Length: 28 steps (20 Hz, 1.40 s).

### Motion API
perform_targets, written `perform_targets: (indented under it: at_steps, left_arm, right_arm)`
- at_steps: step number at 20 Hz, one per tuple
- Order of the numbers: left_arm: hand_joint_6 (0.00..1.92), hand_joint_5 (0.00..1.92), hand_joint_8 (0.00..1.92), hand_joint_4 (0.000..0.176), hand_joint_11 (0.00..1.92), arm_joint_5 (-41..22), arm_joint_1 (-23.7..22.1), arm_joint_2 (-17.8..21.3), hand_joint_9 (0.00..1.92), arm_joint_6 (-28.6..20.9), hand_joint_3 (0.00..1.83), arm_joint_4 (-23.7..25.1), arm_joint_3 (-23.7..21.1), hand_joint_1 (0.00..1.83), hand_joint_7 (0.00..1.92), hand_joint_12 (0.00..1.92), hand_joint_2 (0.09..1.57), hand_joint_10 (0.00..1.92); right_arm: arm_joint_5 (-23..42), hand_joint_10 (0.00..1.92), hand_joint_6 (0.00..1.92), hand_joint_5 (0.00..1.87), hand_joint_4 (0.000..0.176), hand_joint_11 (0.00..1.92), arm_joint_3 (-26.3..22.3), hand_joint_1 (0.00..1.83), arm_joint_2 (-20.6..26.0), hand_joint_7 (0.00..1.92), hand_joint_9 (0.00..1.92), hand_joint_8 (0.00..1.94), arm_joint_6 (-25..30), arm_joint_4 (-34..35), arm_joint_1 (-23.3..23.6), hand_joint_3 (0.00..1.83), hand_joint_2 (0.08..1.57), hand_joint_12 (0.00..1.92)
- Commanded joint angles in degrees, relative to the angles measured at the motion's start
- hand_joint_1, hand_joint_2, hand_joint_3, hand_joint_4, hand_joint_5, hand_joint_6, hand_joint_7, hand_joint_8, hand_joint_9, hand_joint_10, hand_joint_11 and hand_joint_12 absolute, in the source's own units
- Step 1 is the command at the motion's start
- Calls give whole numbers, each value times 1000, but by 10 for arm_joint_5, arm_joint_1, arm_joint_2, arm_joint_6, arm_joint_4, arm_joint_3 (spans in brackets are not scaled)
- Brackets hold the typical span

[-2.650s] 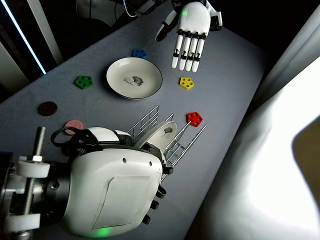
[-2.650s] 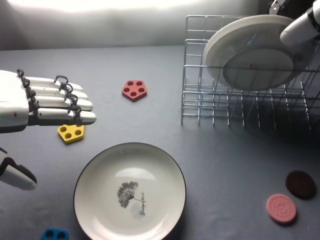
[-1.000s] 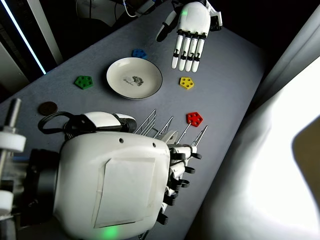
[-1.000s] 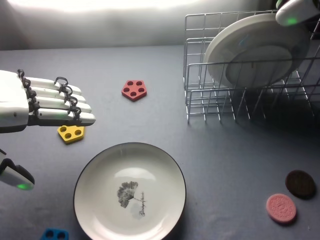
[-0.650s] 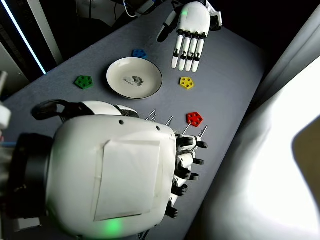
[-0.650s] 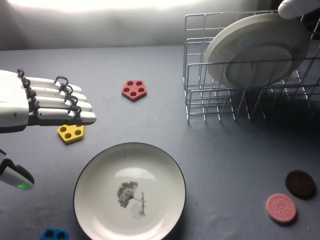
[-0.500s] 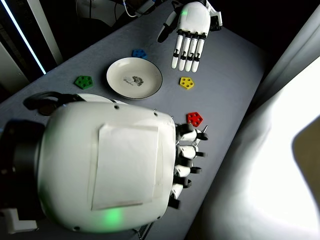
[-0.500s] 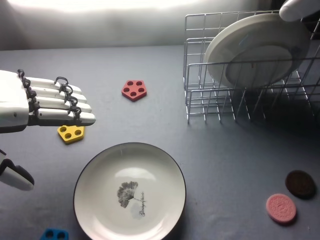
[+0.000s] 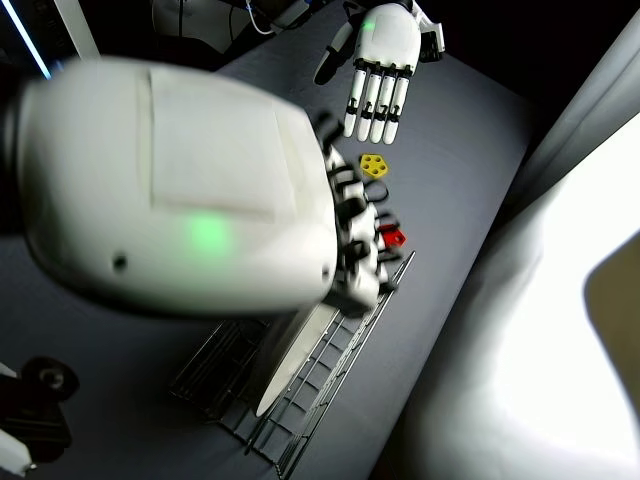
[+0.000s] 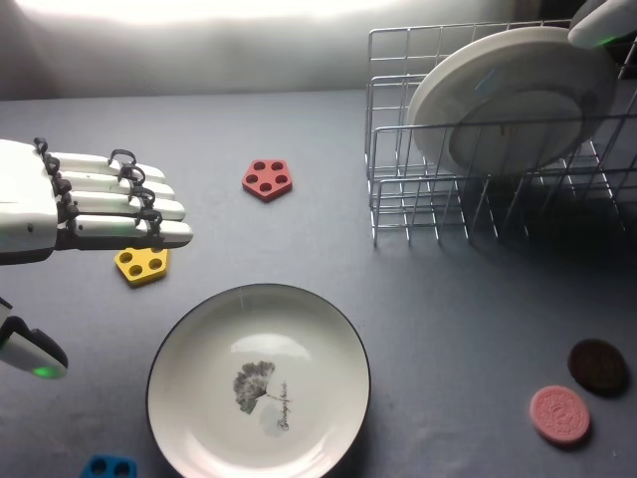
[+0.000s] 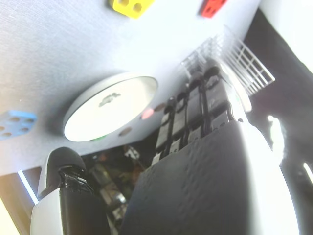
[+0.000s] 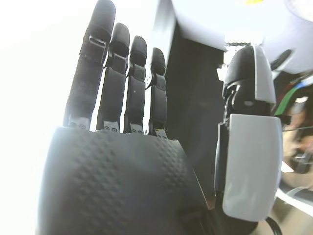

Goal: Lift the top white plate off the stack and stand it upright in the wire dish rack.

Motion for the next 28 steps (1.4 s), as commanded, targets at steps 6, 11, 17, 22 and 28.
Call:
perform_targets:
  at_steps: [6, 11, 17, 22, 28]
  left_arm:
    - [0, 0, 0, 0, 27, -38, -11, 2, 32, -1, 3, -33, -1, 340, 26, 38, 994, 1]
    - [0, 0, 7, 0, 23, -38, -11, 2, 28, -1, 0, -33, -1, 380, 31, 34, 984, 9]
    - [1, 6, 1, 0, 20, -38, -12, 1, 29, -1, 1, -32, -2, 345, 33, 34, 990, 2]
    - [0, 2, 0, 0, 25, -44, -13, 0, 21, -1, 0, -27, -5, 340, 20, 37, 984, 0]
    - [0, 2, 3, 0, 32, -58, -24, 0, 27, -4, 2, -8, -11, 332, 28, 42, 988, 5]
  right_arm:
    - [-40, 1, 0, 470, 16, 586, -46, 895, 31, 464, 516, 0, -125, 16, 9, 1, 975, 208]
    - [-45, 4, 3, 436, 48, 577, -70, 897, 52, 465, 515, 7, -254, 84, -4, 0, 960, 209]
    - [-18, 7, 13, 627, 0, 588, -82, 893, 73, 544, 560, 17, -337, 73, -1, 0, 966, 237]
    - [3, 6, 0, 529, 8, 596, -103, 898, 97, 572, 600, 1, -433, 125, -34, 1, 957, 246]
    - [25, 0, 2, 578, 18, 611, -131, 906, 125, 556, 613, 0, -491, 146, -53, 0, 962, 250]
